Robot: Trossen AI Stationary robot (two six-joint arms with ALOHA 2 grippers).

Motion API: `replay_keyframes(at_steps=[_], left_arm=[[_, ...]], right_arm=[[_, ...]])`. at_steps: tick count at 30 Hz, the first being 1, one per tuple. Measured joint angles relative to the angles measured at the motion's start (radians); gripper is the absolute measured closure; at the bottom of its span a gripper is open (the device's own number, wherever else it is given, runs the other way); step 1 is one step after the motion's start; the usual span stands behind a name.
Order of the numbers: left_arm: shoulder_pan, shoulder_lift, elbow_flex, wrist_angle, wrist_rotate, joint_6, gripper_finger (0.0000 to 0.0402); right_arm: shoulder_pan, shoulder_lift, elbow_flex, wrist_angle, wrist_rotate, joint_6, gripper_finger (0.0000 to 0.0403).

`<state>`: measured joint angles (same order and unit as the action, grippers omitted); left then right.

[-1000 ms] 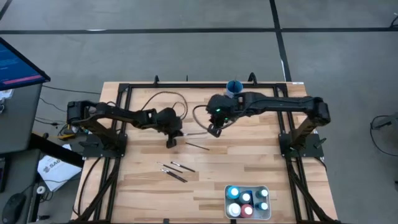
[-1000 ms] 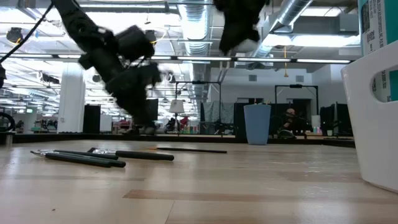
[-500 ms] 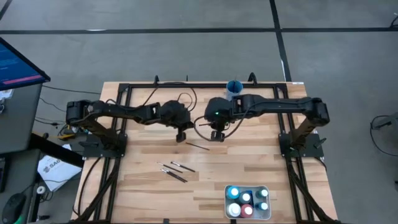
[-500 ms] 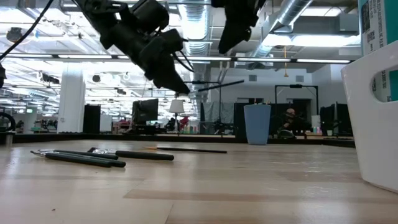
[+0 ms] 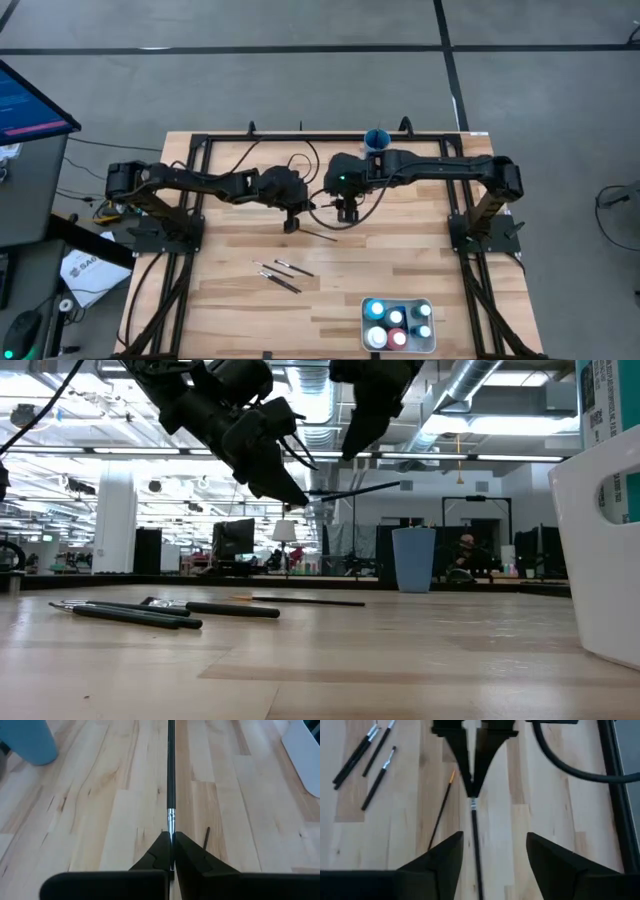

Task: Pick & Place Paint Supplies
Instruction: Put the silver paintbrush into the blue cup

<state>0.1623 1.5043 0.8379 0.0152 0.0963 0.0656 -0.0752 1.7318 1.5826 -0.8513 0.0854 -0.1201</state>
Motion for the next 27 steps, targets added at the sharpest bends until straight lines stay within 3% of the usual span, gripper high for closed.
replay_keyframes(at_steps=[8,18,27], left_arm=[[0.000,0.000,0.000,0.003,-0.010,0.000,0.0401],[0.000,-0.002,0.000,0.009,-0.018,0.005,0.0401],[0.001,-0.002,0.001,0.012,-0.020,0.008,0.0401]], right_arm=[[-0.015,0.069,-0.004,0.020,-0.091,-0.048,0.0205],[-0.073,0.140,-0.002,-0.007,-0.124,-0.067,0.0211],[-0.078,0.139,-0.001,0.002,-0.138,-0.089,0.0268]])
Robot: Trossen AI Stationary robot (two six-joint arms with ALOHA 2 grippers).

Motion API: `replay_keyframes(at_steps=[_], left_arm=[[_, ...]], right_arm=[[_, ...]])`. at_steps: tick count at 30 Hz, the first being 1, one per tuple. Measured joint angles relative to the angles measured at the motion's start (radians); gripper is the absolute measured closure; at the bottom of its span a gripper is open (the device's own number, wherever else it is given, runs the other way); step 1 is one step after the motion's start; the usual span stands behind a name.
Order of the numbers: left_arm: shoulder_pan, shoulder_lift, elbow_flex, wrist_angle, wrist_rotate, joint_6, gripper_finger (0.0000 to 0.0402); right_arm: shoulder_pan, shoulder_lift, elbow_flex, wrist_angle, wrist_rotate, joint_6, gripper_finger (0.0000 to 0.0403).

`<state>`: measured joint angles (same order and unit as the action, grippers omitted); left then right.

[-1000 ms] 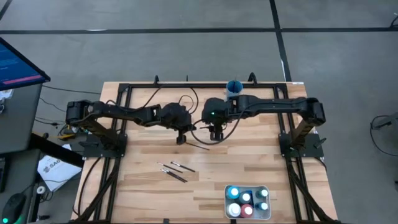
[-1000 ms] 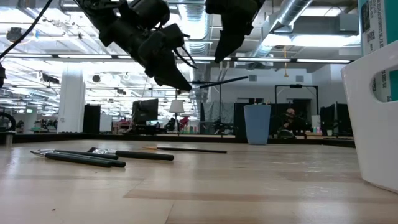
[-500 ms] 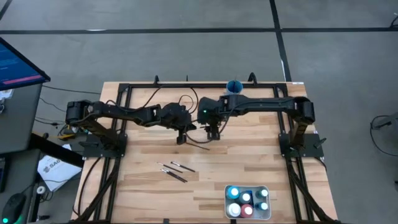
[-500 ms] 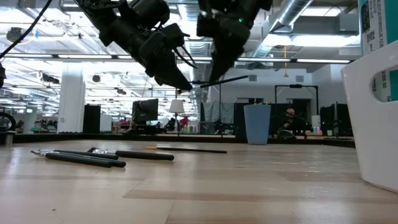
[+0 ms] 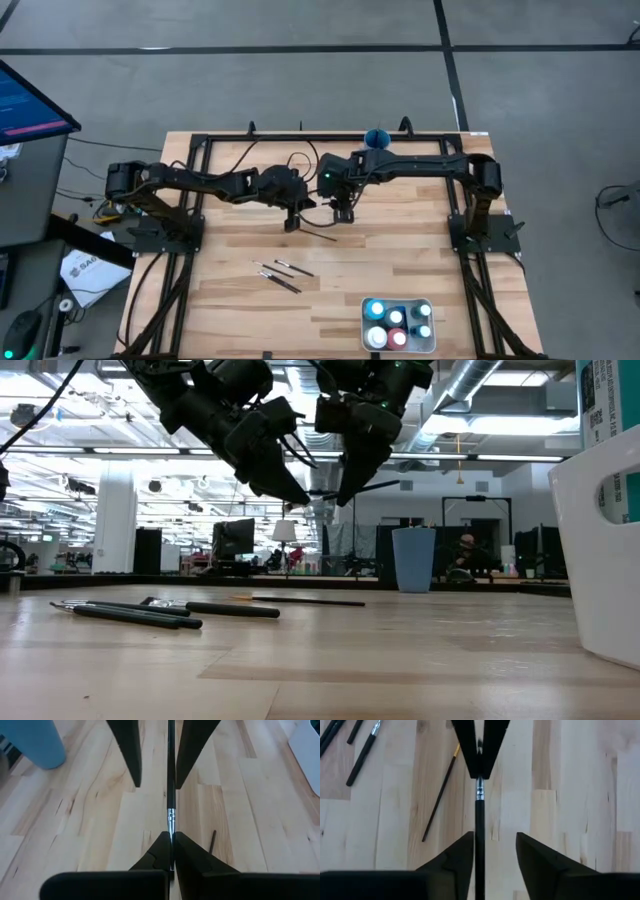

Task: Pick & Place Paint Supplies
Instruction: Put the silver paintbrush into the blue cup

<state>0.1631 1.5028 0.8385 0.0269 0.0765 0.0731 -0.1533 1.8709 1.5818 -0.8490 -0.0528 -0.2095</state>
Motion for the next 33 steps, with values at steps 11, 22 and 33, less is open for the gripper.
replay_keyframes(at_steps=[11,22,33], left_arm=[[0.000,0.000,0.001,0.014,-0.009,0.000,0.0401],[0.002,-0.004,0.001,0.019,-0.005,-0.001,0.0388],[0.049,-0.190,0.001,0.016,-0.002,-0.053,0.0281]], right_arm=[[-0.001,0.000,0.000,0.000,-0.006,-0.037,0.0329],[0.001,-0.003,0.000,-0.012,-0.026,-0.016,0.0394],[-0.056,-0.205,-0.001,-0.053,-0.033,0.039,0.0394]])
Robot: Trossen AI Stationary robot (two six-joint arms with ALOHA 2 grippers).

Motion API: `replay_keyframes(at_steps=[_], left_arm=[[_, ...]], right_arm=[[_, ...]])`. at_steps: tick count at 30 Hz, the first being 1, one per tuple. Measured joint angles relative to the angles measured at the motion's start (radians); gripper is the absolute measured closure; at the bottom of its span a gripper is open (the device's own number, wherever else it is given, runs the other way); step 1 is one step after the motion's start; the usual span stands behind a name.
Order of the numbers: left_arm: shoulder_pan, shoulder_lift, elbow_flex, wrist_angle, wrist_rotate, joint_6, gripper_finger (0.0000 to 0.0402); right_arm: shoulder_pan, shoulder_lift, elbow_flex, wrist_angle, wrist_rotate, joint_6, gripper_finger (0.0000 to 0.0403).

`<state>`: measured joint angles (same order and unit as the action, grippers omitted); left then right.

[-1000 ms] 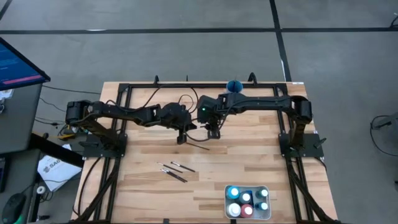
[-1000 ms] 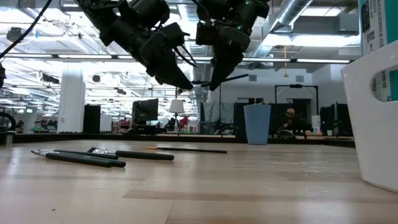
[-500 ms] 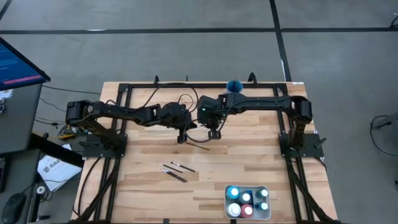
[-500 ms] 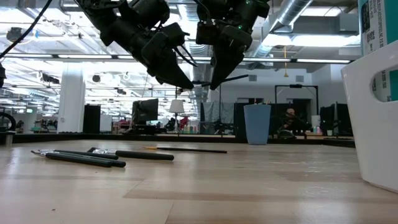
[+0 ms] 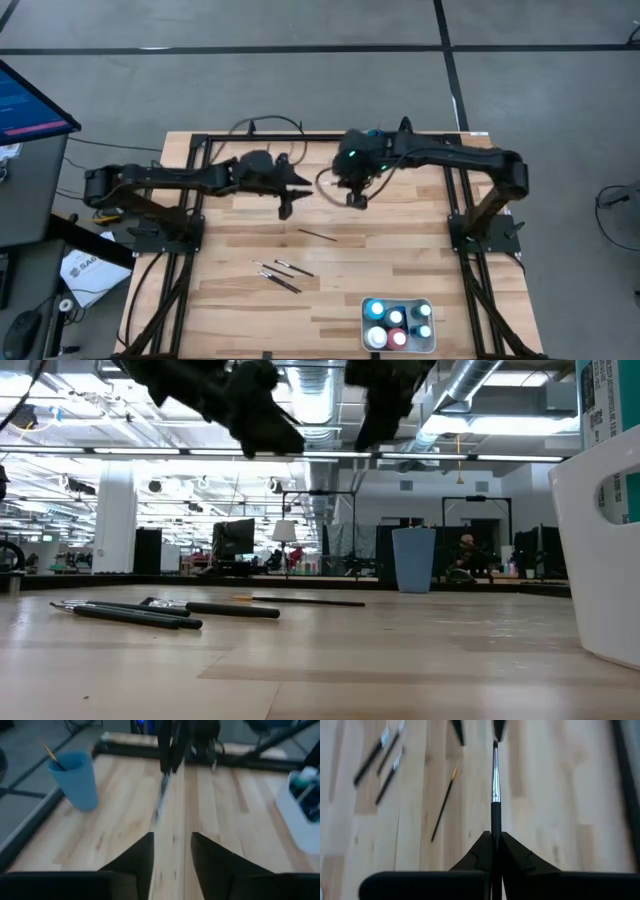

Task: Pick & Place Paint Supplies
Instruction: Put the silver paintbrush into the blue cup

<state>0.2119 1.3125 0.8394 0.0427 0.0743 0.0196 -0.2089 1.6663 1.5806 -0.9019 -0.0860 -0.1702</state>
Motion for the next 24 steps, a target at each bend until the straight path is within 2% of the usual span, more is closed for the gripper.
replay_keyframes(at_steps=[4,7,14,18,24], left_arm=[[0.025,-0.079,0.000,0.064,-0.001,-0.009,0.0256],[0.049,-0.123,0.000,0.171,-0.004,-0.051,0.0247],[0.090,-0.135,0.000,0.522,0.004,-0.169,0.0235],[0.086,-0.104,0.000,0.648,0.059,-0.221,0.0233],[0.071,-0.057,0.000,0.708,0.082,-0.246,0.0233]], right_arm=[[-0.030,-0.110,0.000,0.047,-0.001,0.038,0.0394],[-0.049,-0.187,0.000,0.104,-0.002,0.055,0.0394],[-0.058,-0.323,-0.019,0.309,-0.003,0.063,0.0394],[-0.054,-0.414,-0.188,0.585,-0.050,0.114,0.0394],[-0.052,-0.501,-0.430,0.951,-0.071,0.225,0.0394]])
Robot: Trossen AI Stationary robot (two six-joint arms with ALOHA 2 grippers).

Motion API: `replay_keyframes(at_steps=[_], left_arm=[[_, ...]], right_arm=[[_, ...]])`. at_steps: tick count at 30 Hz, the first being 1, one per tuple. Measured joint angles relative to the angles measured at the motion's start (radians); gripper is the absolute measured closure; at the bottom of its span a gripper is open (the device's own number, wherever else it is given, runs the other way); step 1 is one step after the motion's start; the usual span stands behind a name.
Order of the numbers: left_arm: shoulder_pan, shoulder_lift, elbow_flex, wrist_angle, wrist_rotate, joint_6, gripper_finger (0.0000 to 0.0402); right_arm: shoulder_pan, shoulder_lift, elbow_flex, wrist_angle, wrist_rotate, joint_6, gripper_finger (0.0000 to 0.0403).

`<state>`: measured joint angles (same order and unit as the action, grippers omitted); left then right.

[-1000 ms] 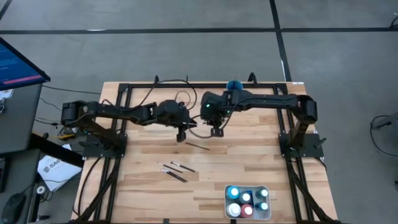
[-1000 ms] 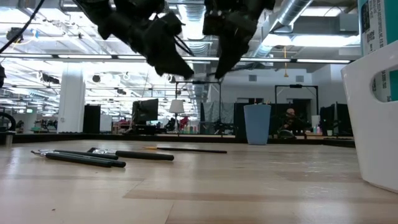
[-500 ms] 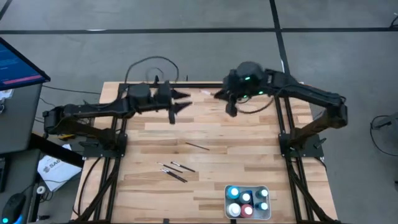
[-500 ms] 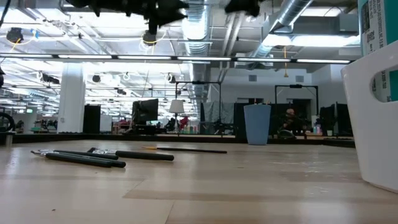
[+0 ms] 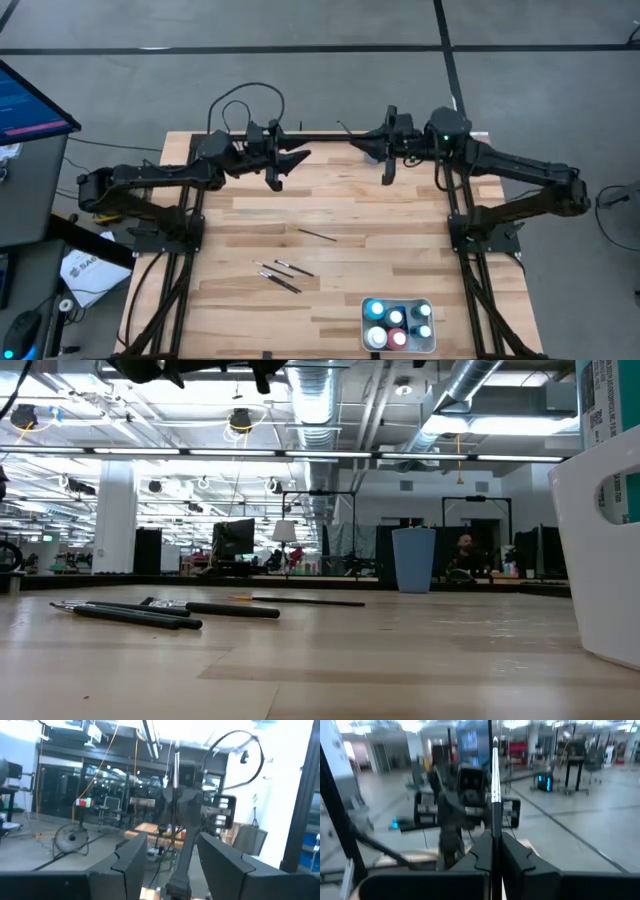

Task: Pick & Place Paint Supplies
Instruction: Put the silver paintbrush into the blue cup

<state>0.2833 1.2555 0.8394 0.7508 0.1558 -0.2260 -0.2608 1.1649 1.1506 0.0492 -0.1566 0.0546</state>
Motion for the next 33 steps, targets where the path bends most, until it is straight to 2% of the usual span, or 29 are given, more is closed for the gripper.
replay_keyframes(at_steps=[4,10,13,23,27,33], left_arm=[[-0.003,0.062,0.022,0.096,0.010,-0.044,0.0233],[-0.011,0.178,0.125,0.103,0.083,-0.070,0.0233],[-0.021,0.211,0.158,0.103,0.088,-0.068,0.0233],[-0.029,0.214,0.164,0.120,0.085,-0.062,0.0232],[-0.043,0.214,0.164,0.119,0.085,-0.039,0.0215],[-0.051,0.214,0.164,0.119,0.077,-0.022,0.0167]], right_arm=[[0.023,0.002,-0.067,0.057,-0.001,0.030,0.0395],[0.057,0.035,-0.095,0.105,-0.003,0.044,0.0396],[0.059,0.033,-0.093,0.117,-0.003,0.044,0.0396],[0.076,0.038,-0.093,0.113,0.000,0.041,0.0396],[0.077,0.053,-0.093,0.107,0.000,0.044,0.0396],[0.077,0.048,-0.093,0.116,0.000,0.038,0.0396]])
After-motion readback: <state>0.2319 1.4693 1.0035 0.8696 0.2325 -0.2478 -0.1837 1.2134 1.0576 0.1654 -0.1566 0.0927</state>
